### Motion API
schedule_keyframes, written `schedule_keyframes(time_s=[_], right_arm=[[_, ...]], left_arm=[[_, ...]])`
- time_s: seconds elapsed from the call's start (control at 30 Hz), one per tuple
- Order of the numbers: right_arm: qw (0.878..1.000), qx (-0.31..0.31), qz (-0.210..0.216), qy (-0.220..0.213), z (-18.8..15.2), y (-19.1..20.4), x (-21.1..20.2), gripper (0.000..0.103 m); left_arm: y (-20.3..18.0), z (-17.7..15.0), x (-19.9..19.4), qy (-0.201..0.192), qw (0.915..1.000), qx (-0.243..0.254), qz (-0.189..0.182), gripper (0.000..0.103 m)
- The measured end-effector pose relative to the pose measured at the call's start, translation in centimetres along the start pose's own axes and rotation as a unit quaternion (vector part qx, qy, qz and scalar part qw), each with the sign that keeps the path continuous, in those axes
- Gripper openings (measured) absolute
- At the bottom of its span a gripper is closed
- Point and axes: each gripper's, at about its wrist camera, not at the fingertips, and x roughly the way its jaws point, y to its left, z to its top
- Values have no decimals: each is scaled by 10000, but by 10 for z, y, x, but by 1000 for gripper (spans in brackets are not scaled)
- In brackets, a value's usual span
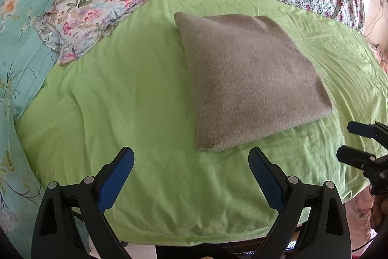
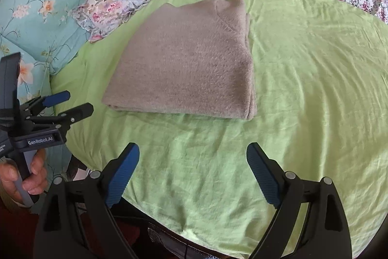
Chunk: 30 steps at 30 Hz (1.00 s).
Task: Fold small clothes
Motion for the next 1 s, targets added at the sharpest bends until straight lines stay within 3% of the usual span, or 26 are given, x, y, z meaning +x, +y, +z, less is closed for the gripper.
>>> schedule_keyframes(time_s=[0.23,0.43,0.63,1.0], right_arm=[[9999,21,82,-116,24,-3,6,90],[9991,245,127,-337,63,-22,11,90],[9985,371,158,-374,95,-31,21,90],[9997,35,-9,-226,89,-15,23,90]], left_arm=[[2,19,6,-90,9999,-59,20,96],[7,47,14,-183,9994,-224,-197,96],[7,69,22,-271,9994,-209,-43,97],[-3,64,24,-106,9997,-175,161,98]])
